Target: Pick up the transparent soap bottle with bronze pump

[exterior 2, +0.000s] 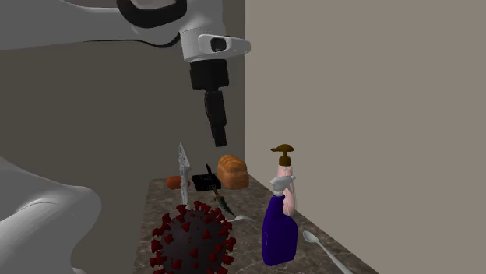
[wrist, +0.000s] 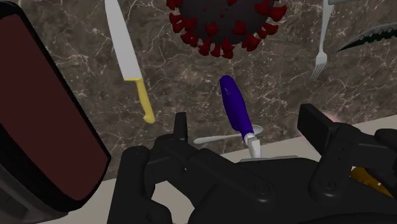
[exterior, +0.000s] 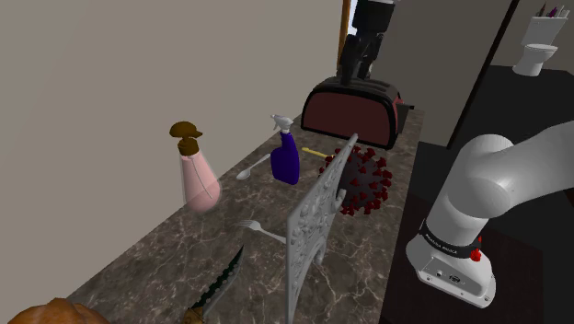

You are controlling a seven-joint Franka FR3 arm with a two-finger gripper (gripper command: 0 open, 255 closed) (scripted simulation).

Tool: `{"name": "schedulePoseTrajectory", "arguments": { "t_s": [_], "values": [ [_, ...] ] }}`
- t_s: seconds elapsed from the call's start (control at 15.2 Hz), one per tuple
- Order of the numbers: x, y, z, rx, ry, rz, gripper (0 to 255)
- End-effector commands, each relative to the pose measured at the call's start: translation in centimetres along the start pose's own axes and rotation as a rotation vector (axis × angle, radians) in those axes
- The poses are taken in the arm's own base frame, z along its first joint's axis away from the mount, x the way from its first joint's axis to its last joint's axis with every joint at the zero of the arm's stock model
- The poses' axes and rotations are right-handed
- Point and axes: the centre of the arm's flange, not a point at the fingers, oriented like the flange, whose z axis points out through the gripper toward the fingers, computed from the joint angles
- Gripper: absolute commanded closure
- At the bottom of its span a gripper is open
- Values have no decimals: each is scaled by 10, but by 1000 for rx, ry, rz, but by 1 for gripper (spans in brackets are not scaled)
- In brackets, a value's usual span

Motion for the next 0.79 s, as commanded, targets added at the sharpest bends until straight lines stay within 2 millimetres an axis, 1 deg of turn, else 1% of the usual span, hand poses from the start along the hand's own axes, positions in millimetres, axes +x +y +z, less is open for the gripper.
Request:
{"name": "schedulePoseTrajectory", "arguments": {
  "t_s": [0.0,0.73],
  "values": [
    [0,0,0,0,0,0,0],
    [69,-111,49,10,60,44,0]
  ]
}}
